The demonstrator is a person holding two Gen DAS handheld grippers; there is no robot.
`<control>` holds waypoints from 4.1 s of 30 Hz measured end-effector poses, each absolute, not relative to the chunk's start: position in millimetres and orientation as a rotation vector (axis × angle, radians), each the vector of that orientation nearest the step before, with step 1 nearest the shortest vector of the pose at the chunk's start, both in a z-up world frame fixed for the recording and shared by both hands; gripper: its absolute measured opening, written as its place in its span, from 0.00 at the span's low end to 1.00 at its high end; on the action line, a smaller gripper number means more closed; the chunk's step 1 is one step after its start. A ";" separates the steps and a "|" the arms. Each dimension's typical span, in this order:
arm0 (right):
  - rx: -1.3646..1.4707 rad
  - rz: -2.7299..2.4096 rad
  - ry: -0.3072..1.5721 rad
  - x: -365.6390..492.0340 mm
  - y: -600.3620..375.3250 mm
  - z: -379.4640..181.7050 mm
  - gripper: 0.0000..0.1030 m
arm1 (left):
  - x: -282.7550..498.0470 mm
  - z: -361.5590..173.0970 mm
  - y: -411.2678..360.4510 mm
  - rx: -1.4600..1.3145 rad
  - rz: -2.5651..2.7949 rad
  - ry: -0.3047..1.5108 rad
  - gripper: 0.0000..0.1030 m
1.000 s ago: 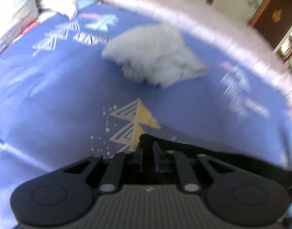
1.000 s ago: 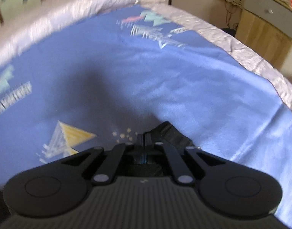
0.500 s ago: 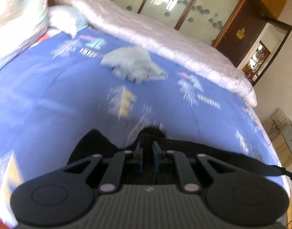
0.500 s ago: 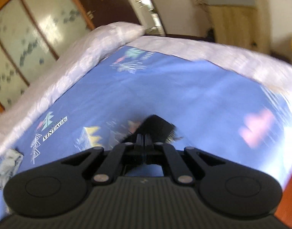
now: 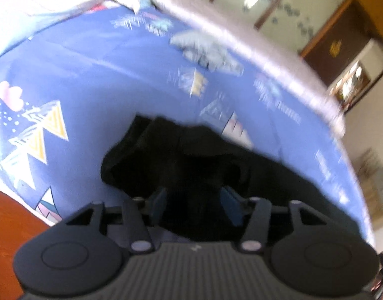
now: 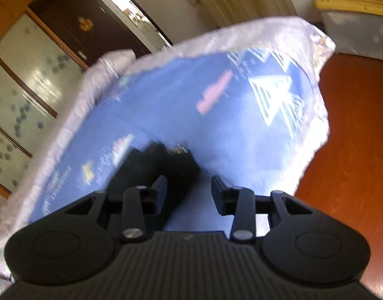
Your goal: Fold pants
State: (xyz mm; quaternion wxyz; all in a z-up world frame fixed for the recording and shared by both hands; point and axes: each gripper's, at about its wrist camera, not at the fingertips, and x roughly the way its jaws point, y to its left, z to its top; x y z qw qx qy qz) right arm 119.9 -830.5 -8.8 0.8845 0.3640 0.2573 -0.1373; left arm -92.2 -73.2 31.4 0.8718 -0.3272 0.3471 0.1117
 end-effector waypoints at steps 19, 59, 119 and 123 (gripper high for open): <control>0.681 -0.227 0.484 155.0 -806.7 12.0 0.09 | -56.0 -10.9 -68.0 -0.736 0.379 0.836 0.13; -0.527 1.242 0.680 71.3 -239.8 -34.8 0.74 | 39.8 -18.9 -5.0 -0.524 0.113 0.889 0.07; 1.063 -0.274 0.374 27.4 -831.4 -41.8 0.47 | 34.7 12.0 -162.2 -0.562 0.147 0.844 0.18; 1.136 -0.232 0.390 34.1 -840.6 -58.0 0.47 | 46.0 1.3 -200.8 -0.495 0.130 0.908 0.18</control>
